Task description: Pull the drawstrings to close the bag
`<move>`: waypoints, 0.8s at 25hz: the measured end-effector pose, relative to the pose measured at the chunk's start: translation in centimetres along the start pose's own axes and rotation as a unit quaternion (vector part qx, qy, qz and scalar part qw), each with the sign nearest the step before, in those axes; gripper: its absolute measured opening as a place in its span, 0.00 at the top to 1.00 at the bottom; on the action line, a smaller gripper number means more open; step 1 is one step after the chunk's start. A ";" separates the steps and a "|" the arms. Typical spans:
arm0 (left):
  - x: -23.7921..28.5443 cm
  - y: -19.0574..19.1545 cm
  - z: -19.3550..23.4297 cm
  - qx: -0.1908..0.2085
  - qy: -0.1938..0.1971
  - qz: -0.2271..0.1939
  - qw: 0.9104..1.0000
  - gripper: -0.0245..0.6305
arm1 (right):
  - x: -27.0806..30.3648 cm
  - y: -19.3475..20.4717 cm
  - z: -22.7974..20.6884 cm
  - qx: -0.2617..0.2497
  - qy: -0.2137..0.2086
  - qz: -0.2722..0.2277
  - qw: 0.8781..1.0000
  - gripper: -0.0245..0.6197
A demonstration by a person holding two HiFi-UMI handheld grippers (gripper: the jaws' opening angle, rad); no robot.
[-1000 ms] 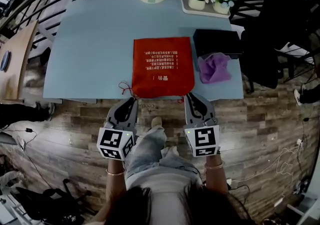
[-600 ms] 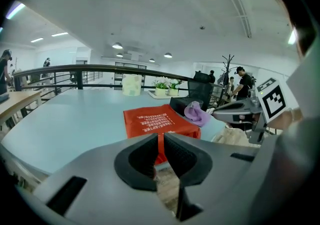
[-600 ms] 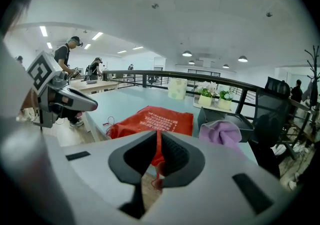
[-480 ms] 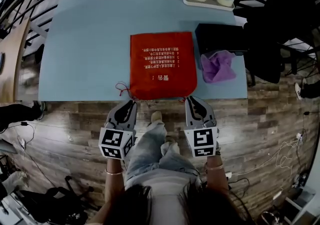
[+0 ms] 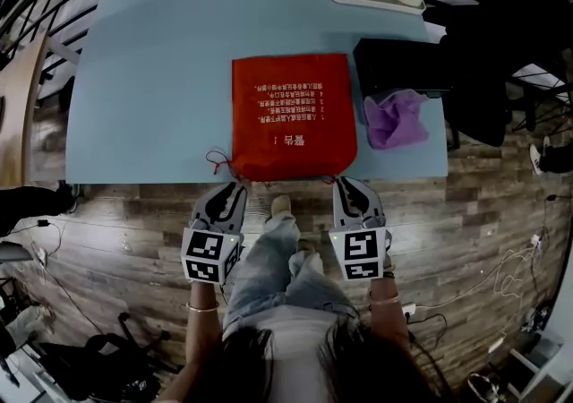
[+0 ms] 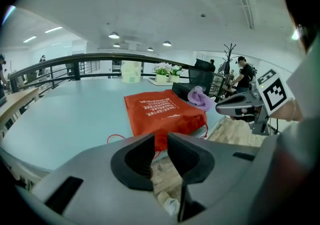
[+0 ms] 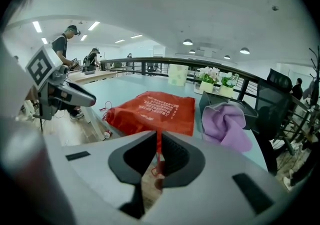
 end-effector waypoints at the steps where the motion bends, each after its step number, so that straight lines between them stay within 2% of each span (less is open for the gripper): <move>1: 0.2 0.4 0.1 0.007 -0.001 0.007 1.000 0.86 | 0.1 0.4 0.1 0.000 0.000 0.006 1.000 0.92; 8: 1.7 2.3 0.7 0.039 -0.004 0.044 0.998 0.80 | 1.0 2.6 0.7 -0.001 -0.005 0.045 0.999 0.92; 12: 2.7 2.8 0.6 0.070 -0.005 0.069 0.995 0.77 | 1.6 3.8 0.6 -0.010 -0.005 0.076 0.997 0.91; 15: 3.3 3.7 0.8 0.089 -0.011 0.086 0.992 0.76 | 2.0 4.1 0.8 -0.009 -0.012 0.086 0.996 0.85; 20: 4.2 5.1 1.0 0.113 -0.015 0.113 0.987 0.73 | 2.9 4.8 1.2 -0.013 -0.013 0.098 0.995 0.84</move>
Point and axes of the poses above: the fingertips, and each gripper's own axes: x forward along the fingers, z to its left, y out of its underside, the point moved 1 cm from there along -x, backward along the fingers, and after that the axes turned 5 degrees about -x, right-handed, at the moved point
